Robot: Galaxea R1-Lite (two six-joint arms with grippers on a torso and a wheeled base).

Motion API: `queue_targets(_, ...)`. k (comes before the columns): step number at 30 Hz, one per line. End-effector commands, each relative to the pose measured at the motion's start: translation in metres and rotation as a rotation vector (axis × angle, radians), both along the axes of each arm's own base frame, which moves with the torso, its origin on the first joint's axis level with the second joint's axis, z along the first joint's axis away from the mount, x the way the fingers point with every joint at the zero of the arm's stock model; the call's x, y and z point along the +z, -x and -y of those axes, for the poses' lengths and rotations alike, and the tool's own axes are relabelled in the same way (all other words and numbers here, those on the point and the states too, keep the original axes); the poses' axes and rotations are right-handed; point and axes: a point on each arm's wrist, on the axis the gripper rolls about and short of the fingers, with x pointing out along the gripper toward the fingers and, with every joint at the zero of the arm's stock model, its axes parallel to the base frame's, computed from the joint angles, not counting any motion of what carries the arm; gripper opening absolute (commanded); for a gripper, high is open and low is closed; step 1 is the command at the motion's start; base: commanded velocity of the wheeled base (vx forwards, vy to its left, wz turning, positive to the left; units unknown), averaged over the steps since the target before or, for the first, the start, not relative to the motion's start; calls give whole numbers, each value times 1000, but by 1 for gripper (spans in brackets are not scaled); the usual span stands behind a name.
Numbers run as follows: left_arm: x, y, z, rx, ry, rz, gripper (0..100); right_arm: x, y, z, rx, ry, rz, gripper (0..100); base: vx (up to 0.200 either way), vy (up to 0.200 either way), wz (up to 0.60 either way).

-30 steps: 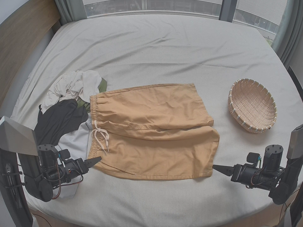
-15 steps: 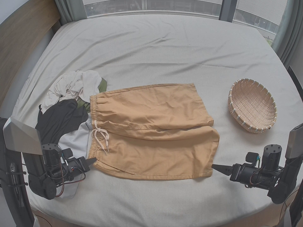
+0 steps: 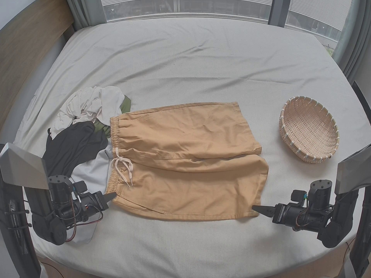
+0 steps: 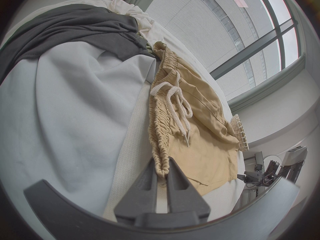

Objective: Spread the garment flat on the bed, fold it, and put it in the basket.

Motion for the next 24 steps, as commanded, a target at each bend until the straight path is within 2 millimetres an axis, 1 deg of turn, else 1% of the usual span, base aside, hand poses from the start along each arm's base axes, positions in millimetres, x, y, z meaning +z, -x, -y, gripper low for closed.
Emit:
queue_targets(1, 3, -3, 0, 4, -2, 20, 0, -14, -3, -5, 17, 12, -34, 100, 0, 0, 0)
queue_targets(7, 6, -12, -3, 44, -15, 58, 0, -16, -6, -14, 43, 12, -30, 100, 0, 0, 0)
queue_targets(9, 6, -13, -3, 45, -16, 59, 0, -18, -6, -14, 45, 13, -32, 100, 0, 0, 0)
queue_targets(11, 6, -12, -3, 49, -16, 57, 0, -25, -9, -16, 43, 21, -46, 100, 0, 0, 0)
queue_targets(12, 6, -12, -3, 48, -17, 55, 0, -26, -11, -16, 30, 28, -44, 0, 0, 0, 0)
queue_targets(16, 5, -11, -3, 47, -15, 49, 0, -33, -12, -16, 6, 48, -57, 0, 0, 0, 0)
queue_targets(24, 6, -10, -3, 49, -16, 49, 0, -31, -10, -16, 9, 47, -56, 0, 0, 0, 0)
